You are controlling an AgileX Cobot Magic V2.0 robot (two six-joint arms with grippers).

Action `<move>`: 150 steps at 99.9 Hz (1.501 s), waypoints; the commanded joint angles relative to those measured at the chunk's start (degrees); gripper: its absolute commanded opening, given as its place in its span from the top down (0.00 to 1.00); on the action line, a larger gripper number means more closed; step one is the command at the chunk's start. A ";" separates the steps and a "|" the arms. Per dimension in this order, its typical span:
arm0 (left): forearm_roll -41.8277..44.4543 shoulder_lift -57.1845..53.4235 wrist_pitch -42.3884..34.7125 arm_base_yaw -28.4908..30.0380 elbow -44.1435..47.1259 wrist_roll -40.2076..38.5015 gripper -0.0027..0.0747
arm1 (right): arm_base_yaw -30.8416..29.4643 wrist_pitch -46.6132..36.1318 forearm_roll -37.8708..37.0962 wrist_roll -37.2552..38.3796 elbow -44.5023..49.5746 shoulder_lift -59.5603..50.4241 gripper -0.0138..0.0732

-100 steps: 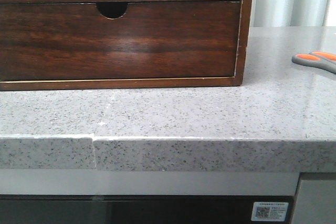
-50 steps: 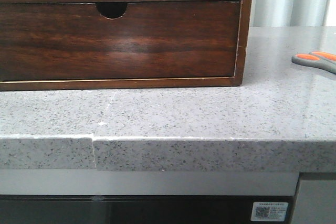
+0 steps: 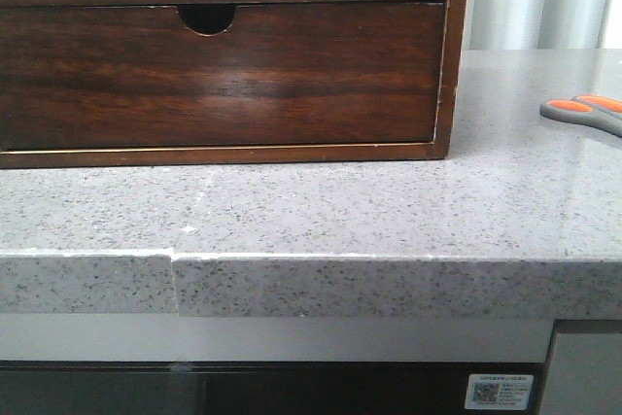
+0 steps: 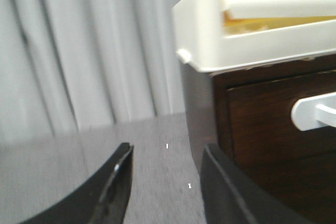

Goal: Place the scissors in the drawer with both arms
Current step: 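Close the left gripper on the white drawer handle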

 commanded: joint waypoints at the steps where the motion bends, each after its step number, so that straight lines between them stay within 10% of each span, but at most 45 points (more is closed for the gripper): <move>1: 12.37 4.04 -11.40 -0.91 -2.37 0.00 0.56 | 0.23 -4.51 0.08 -0.29 -2.07 1.14 0.91; 43: 40.72 22.78 -6.54 -14.76 -15.98 0.00 0.57 | 0.23 -4.74 0.08 -0.29 -2.07 1.14 0.91; 88: 48.97 34.59 1.40 -21.03 -25.81 0.32 0.58 | 0.23 -4.74 0.08 -0.29 -2.07 1.14 0.91; 116: 50.52 35.25 2.80 -21.03 -25.96 0.32 0.99 | 0.23 -4.74 0.08 -0.29 -2.07 1.14 0.91; 150: 50.52 34.67 2.15 -21.68 -25.96 0.42 0.99 | 0.23 -4.74 0.08 -0.29 -2.07 1.14 0.91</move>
